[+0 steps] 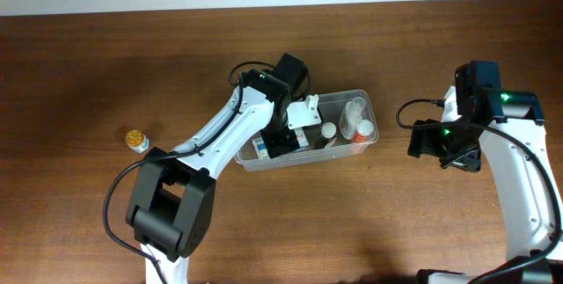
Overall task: Pack container
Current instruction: 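Place the Panadol box flat into the container's left side, then grasp the small gold-lidded jar with the left gripper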
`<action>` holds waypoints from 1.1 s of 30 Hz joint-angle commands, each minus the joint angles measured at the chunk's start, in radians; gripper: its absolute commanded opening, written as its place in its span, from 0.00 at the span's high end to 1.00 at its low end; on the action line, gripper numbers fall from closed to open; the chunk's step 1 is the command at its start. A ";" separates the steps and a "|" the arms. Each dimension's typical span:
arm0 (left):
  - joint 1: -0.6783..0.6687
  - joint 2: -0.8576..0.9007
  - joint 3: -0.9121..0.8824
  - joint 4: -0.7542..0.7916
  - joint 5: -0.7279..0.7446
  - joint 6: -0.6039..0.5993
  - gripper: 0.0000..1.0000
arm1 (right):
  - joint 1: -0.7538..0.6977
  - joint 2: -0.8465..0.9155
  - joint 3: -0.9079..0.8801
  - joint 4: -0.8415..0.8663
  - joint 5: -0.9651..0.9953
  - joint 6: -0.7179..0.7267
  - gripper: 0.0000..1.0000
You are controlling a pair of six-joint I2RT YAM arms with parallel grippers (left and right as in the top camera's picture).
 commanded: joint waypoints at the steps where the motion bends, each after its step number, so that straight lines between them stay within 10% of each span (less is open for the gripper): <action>1: 0.001 -0.007 0.010 0.000 -0.016 -0.013 0.01 | -0.003 -0.001 0.001 -0.001 -0.010 -0.007 0.17; 12: 0.055 -0.326 0.058 -0.031 -0.135 -0.240 0.00 | -0.003 -0.001 0.001 -0.004 -0.010 -0.011 0.16; 19: 0.396 -0.386 0.052 -0.131 -0.137 -0.825 0.01 | -0.003 -0.001 0.001 -0.004 -0.014 -0.010 0.12; 33: 0.771 -0.101 -0.026 -0.124 -0.127 -0.869 0.01 | -0.003 -0.001 0.001 -0.007 -0.021 -0.010 0.12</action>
